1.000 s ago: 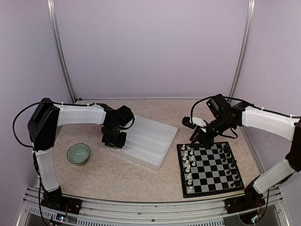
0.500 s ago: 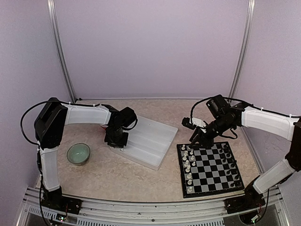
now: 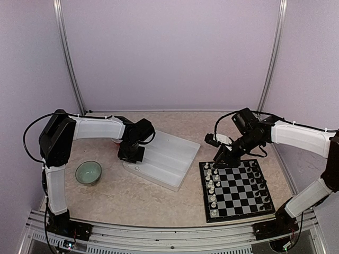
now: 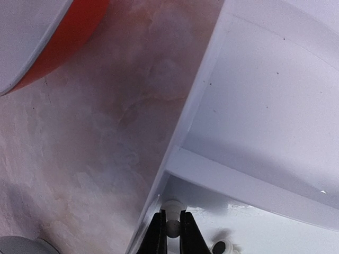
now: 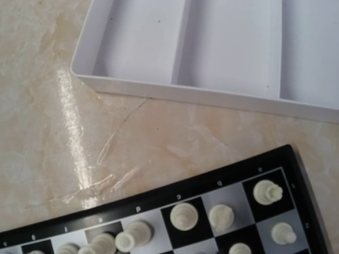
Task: Set up the chess pieces on the board
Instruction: Pick up the pawn from the storage box, then place the pawn on e2.
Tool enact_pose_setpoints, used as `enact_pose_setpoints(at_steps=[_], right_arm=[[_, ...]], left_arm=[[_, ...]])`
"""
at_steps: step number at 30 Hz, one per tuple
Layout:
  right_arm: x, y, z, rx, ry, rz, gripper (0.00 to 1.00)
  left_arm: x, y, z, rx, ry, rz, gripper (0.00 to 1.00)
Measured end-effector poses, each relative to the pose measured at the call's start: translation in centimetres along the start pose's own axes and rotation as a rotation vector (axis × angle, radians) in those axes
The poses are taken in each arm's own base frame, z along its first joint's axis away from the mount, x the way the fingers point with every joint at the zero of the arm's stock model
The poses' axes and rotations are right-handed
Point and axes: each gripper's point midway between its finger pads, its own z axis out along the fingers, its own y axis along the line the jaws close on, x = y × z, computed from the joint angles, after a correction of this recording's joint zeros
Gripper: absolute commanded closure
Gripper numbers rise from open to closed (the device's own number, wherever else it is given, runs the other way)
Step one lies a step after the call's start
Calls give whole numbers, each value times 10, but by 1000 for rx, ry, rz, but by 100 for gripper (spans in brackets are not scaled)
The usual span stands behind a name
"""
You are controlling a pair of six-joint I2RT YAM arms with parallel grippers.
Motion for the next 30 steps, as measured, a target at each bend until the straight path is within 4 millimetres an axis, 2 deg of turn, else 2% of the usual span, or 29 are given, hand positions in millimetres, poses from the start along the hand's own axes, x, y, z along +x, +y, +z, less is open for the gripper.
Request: enact_pose_setpoints(at_steps=[6,8,10,14,16,18,21,24,26,30], right_arm=[[2,-1,1,5,6,10,65],[3,-3,0,14,10,18,65],[6,-8,-4,30,8,37,65],[13,-30,-23,96,-29,104,64],[20,-44,-36,145,-60,149,63],[32,-59,-50,203,-91,210,62],[54,-87,-72,303,-139,312,62],[73,-103,-85,371,-159,383,61],[76,-108,-89,398,-168,393,61],[71,-108,-97,433,-192,371,61]], left_arm=[[-4,-2,-6,-1,-10,16,98],[-11,-7,-16,1,-32,28,98],[-23,-21,-36,25,-83,48,98],[-47,-66,-94,145,-219,103,98],[-51,-94,-125,226,-285,146,99],[-50,-124,-156,318,-344,199,98],[-38,-166,-190,434,-406,289,98],[-18,-206,-213,528,-441,397,98],[-4,-233,-220,573,-454,468,98],[26,-285,-219,631,-458,603,98]])
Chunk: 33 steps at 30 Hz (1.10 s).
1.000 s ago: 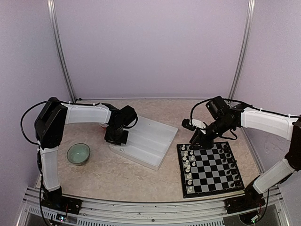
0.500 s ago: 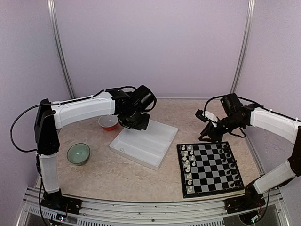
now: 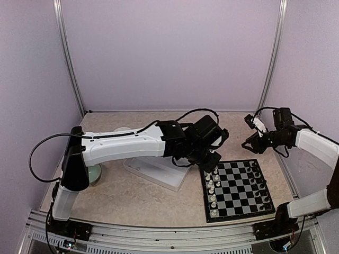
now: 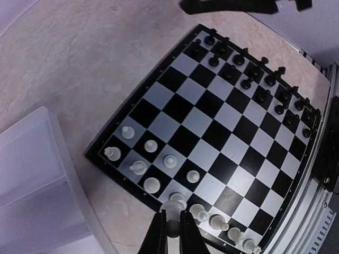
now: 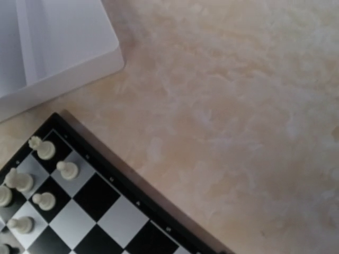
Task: Set up the chess pieces on the board
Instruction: Place the pawn on e2.
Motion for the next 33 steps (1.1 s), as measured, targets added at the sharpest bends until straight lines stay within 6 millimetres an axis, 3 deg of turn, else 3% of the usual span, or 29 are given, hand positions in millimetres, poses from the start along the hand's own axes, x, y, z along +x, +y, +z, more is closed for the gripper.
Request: enact_pose_setpoints(at_steps=[5,9,14,33], right_arm=[[-5,-2,-3,15,-21,-13,60],[-4,-2,-2,15,-21,-13,60],[-3,-1,-1,10,-21,-12,60],[-3,4,-1,-15,-29,-11,60]], left_arm=[[17,-50,36,74,39,131,97],[36,-69,51,106,81,204,97],[49,-71,61,116,113,238,97],[64,-71,87,107,151,285,93]])
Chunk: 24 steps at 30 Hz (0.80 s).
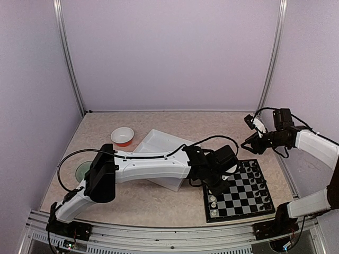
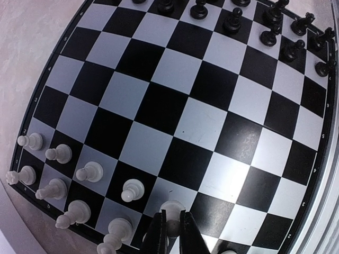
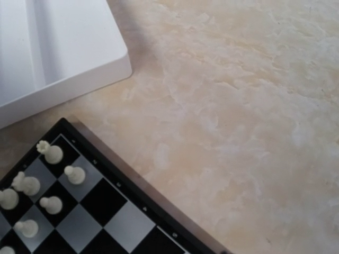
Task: Set up the chess pieces on the board
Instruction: Place the pawn on e2.
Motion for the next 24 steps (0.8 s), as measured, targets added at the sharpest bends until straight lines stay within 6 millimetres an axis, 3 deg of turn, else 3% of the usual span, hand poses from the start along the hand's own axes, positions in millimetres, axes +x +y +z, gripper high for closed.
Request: enact_pose_setpoints(at_steps=[11,24], right_arm=[[-1,2,0,-10,-5,-2,60],[0,2,2,-17,-2,0,60]], left_arm=[[13,3,14,-22,44,14,89],[13,3,14,-21,45,23,86]])
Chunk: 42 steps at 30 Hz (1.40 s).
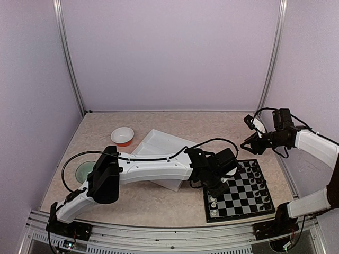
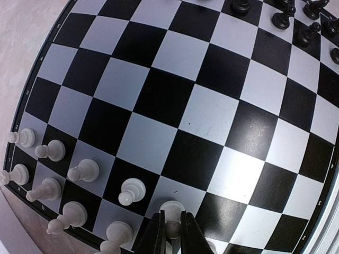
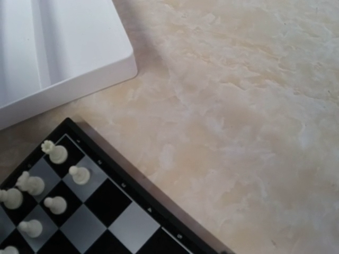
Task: Set up the chess pieces on the board
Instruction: Place the pawn on e2, then pick up the pawn from the storage box.
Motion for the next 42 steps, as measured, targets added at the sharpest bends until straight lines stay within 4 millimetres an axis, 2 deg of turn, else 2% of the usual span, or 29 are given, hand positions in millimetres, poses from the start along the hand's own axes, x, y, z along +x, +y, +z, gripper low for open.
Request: enact_pose_setpoints(at_steps=[12,16,22,25,29,32,34,36,38,40,42], right_arm=[[1,0,1,-3,5,3,60],[1,0,1,-4,5,4,60],[0,2,1,-17,-3,4,60],[-1,6,0,-37,-9,4,60],[-11,12,-6,-66,-24,-16,60],[-27,15,-16,-77,-62,-55,59],[-38,18,-22,-86,-91,-88,59],[-44,22,-24,-100,-106,-110,59],[-45,25,-21,-119,-103,-120,59],[-45,31,-15,-150,-94,-124,59],[-42,36,-6,-182,-79,-121,59]], left_arm=[[2,-1,0,5,7,8,83],[1,-1,0,6,3,10,78],[-14,-2,-6,9,-53,18,73],[-31,4,-23,-16,-106,16,70],[-52,28,-80,-113,-197,-18,69],[-50,57,-126,-193,-231,-99,69],[-33,89,-152,-250,-227,-198,69],[2,133,-167,-316,-189,-333,68],[52,180,-171,-381,-111,-474,66],[111,220,-168,-446,-4,-615,66],[157,243,-162,-480,94,-707,66]])
